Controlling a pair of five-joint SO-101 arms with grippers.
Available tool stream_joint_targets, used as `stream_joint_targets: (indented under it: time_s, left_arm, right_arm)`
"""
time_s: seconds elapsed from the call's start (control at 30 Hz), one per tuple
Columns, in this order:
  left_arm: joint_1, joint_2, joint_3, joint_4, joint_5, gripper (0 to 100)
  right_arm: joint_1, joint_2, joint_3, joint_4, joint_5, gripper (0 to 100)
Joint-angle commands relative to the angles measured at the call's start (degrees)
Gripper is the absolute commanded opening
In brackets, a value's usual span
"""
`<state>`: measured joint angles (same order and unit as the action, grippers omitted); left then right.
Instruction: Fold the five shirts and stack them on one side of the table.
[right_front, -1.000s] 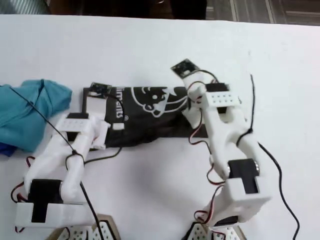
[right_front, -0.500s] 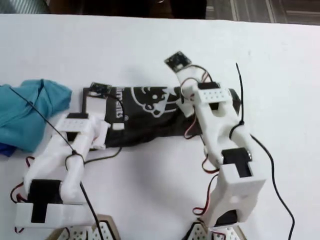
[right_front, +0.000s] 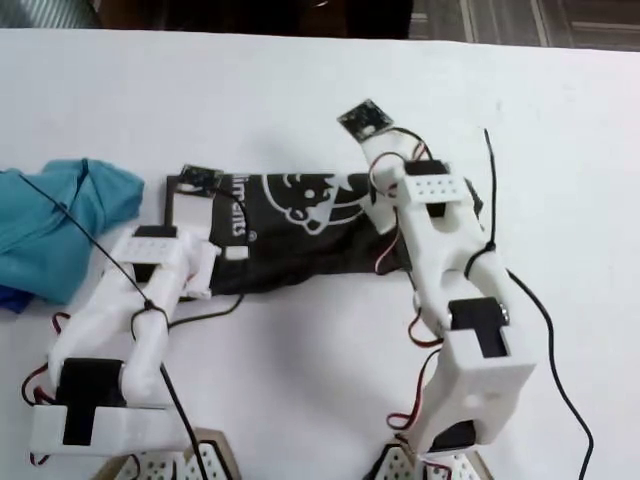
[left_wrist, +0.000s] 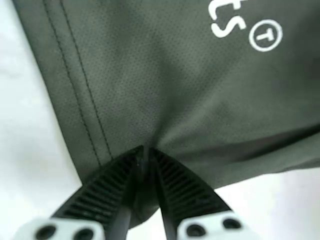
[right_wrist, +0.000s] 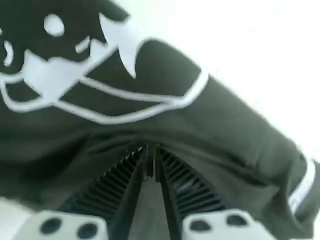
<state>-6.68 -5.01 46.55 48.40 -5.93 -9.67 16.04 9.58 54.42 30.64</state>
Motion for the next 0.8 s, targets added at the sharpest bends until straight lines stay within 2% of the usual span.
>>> stream_joint_targets:
  time_s: [0.0,0.13,0.37,0.53,0.77]
  left_arm:
    - [-1.1,-0.6,0.0,-1.0,0.3,3]
    - [-1.1,-0.6,0.0,-1.0,0.3,3]
    - [-1.1,-0.6,0.0,-1.0,0.3,3]
    - [-1.1,-0.6,0.0,-1.0,0.3,3]
    - [-1.1,-0.6,-0.2,-0.9,0.4,3]
  right_arm:
    - [0.4,-4.2,-1.9,5.4,-0.3,1.9]
    - [4.1,-2.1,-2.4,5.9,0.1,1.9]
    - [16.1,-0.8,-2.2,-1.5,-0.1,1.9]
    - [20.4,0.7,-1.7,-1.5,0.2,1.9]
    - [22.0,-7.6,-2.5,8.6,-0.3,1.9]
